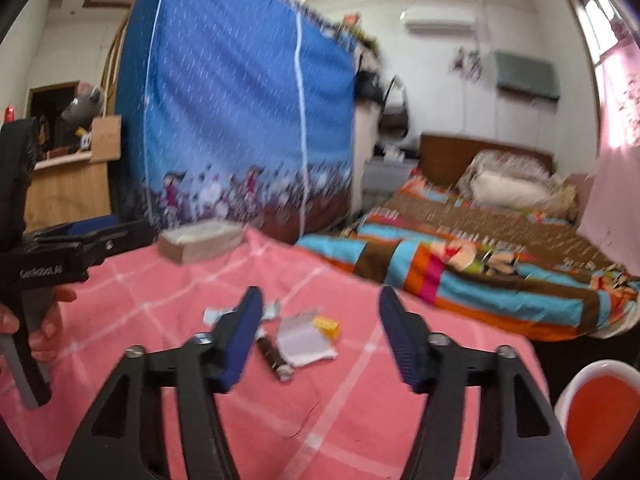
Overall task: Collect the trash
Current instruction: 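Grasp the green-white toothpaste tube with the left tool while the right tool grasps the brown stick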
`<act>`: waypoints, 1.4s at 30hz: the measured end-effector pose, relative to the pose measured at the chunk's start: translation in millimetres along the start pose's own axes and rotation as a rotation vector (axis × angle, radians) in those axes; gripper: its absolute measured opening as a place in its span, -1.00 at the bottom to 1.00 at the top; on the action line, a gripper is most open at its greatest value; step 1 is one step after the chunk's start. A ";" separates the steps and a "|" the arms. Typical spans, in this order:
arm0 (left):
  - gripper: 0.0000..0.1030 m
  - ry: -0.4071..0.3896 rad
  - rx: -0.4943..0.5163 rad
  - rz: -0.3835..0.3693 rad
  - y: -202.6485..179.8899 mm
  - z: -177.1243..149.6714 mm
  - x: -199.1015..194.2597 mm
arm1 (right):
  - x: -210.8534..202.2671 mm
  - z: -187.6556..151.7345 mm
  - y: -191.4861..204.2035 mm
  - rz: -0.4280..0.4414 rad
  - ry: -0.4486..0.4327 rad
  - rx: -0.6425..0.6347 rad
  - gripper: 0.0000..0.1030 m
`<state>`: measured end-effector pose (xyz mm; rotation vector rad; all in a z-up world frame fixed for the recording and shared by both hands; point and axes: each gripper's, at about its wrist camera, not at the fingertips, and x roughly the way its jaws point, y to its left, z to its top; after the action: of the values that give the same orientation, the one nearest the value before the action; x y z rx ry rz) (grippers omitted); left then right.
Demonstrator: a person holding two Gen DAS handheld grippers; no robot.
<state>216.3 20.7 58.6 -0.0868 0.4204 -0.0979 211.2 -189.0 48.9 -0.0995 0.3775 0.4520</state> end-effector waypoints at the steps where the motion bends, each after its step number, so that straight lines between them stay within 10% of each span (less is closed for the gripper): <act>1: 0.65 0.041 -0.002 -0.013 0.2 -0.6 7.2 | 8.3 -1.4 0.4 0.031 0.054 0.004 -0.13; 12: 0.11 0.292 0.074 -0.114 -17.8 -13.7 47.0 | 43.5 -20.6 12.6 0.102 0.300 -0.030 -0.62; 27: 0.03 0.423 0.169 -0.153 -36.2 -13.3 81.0 | 26.0 -17.7 2.9 0.093 0.224 0.026 -0.81; 42: -0.59 0.412 0.311 -0.100 -56.9 -16.7 73.4 | 12.5 -21.7 -2.1 0.117 0.201 0.059 -0.81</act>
<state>271.7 -45.1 19.7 0.2235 0.8072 -0.2812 215.3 -189.6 24.1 -0.0663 0.5962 0.5481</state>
